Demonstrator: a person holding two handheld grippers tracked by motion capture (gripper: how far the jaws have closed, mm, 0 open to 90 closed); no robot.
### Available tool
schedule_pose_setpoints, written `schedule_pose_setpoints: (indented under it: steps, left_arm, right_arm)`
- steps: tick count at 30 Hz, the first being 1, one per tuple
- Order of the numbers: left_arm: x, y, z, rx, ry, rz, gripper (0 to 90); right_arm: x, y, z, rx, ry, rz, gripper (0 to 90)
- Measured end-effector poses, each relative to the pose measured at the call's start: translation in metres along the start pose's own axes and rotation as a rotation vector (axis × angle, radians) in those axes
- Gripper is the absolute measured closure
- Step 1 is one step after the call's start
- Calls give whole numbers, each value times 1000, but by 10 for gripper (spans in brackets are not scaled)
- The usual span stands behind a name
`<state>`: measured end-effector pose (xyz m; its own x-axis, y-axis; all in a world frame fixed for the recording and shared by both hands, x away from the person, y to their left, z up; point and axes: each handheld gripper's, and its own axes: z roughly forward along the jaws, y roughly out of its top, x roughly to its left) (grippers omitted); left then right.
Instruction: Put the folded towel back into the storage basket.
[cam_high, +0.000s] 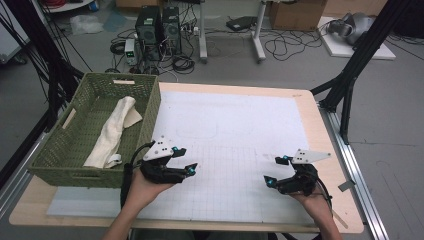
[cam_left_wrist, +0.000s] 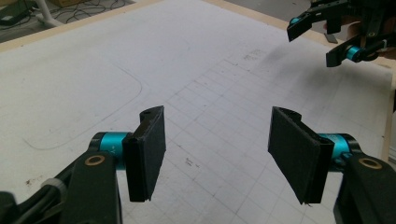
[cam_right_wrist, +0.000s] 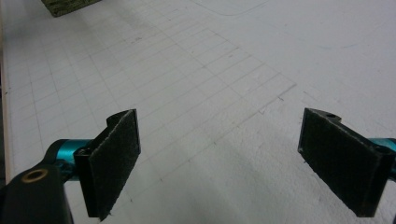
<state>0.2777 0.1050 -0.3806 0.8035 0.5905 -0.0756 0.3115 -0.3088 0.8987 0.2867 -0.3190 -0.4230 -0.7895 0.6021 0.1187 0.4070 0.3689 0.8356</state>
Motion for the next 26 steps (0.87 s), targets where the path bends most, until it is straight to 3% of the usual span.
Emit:
schedule_pose_setpoints:
  steps: [26]
  left_arm:
    - [-3,-21,14,18,9,5,353]
  right_arm:
    - [4,1,2,3,14,-12,124]
